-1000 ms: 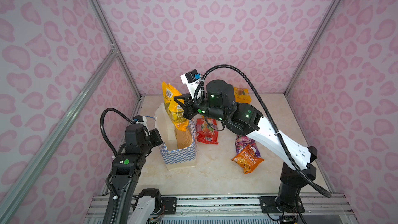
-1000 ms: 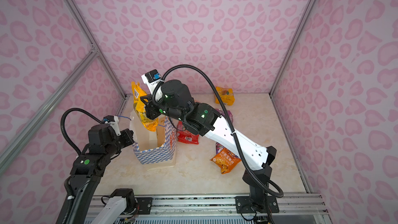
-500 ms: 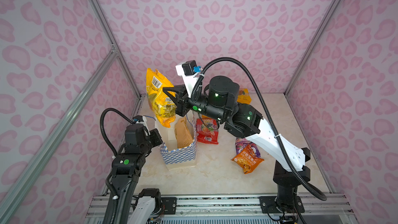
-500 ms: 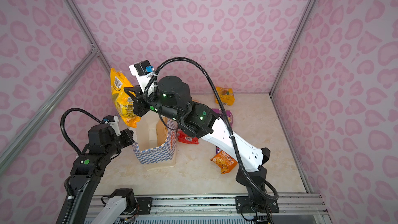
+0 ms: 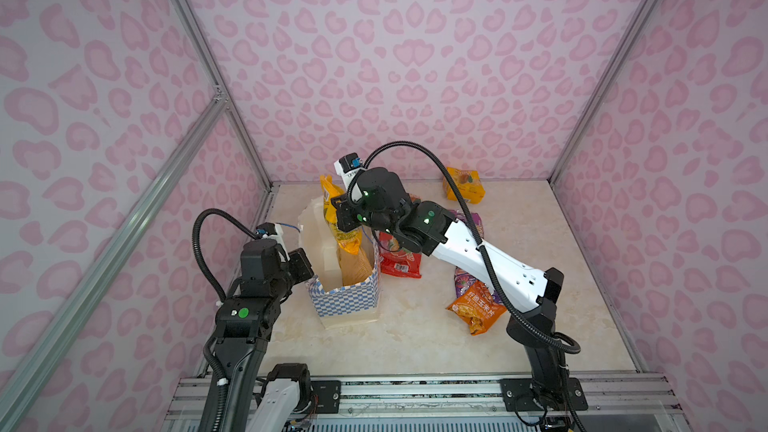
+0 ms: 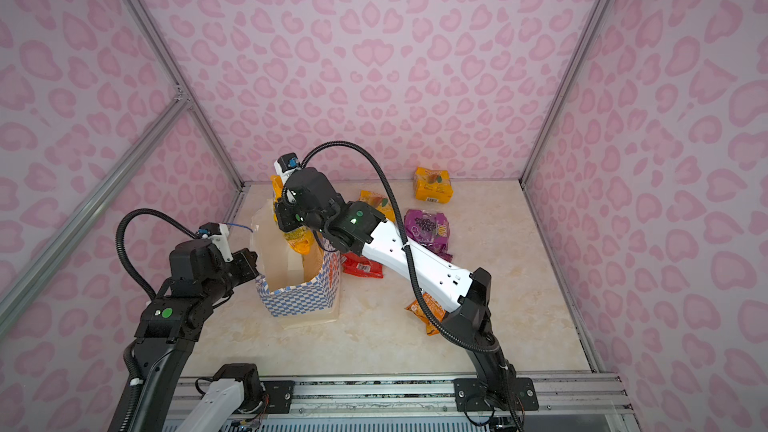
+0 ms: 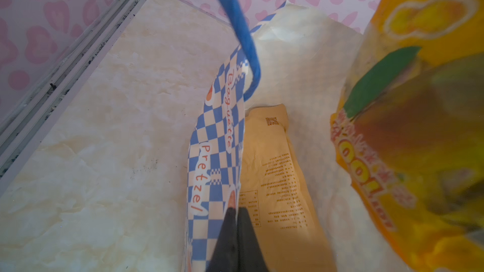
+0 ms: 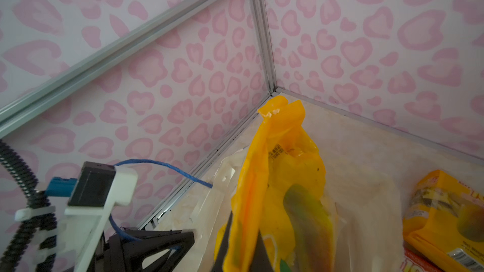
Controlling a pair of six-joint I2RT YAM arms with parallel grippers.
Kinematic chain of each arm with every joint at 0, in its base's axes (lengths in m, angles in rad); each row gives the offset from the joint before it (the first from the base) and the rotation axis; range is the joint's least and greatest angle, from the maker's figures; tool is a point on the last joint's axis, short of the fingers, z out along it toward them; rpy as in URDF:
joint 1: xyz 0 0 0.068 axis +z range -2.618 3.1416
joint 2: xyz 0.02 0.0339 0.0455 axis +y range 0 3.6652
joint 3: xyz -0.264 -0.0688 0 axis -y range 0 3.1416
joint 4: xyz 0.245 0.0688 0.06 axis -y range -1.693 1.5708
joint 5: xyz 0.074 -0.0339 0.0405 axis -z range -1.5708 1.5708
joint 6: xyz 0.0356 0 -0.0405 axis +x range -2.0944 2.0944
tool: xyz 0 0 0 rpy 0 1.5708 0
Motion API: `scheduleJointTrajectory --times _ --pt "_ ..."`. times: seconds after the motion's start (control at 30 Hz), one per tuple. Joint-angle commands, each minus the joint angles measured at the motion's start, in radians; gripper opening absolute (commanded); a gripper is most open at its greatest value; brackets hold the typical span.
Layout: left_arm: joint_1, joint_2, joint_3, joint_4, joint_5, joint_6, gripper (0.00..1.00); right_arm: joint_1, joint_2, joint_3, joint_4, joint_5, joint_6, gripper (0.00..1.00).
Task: Place the snacks into the paper bag
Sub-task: 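Lower the yellow mango pack into the bag and open the right gripper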
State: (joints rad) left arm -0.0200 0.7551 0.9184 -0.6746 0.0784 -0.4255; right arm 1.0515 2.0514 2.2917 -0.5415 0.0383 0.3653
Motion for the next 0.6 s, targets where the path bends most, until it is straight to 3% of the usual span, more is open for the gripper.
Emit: scheduleJointTrajectory --times 0.0,0.4,0.57 --pt "0.0 -0.002 -0.003 0.017 0.0 0.007 0.03 0.004 0.001 -0.042 0.039 0.057 0.028 0.0" --pt "0.001 -0.001 -0.003 0.018 -0.004 0.007 0.03 0.037 0.06 -0.044 -0.11 0.375 0.047 0.0" --pt "0.0 -0.001 -0.003 0.017 -0.007 0.007 0.03 0.041 0.113 -0.01 -0.159 0.417 0.102 0.0"
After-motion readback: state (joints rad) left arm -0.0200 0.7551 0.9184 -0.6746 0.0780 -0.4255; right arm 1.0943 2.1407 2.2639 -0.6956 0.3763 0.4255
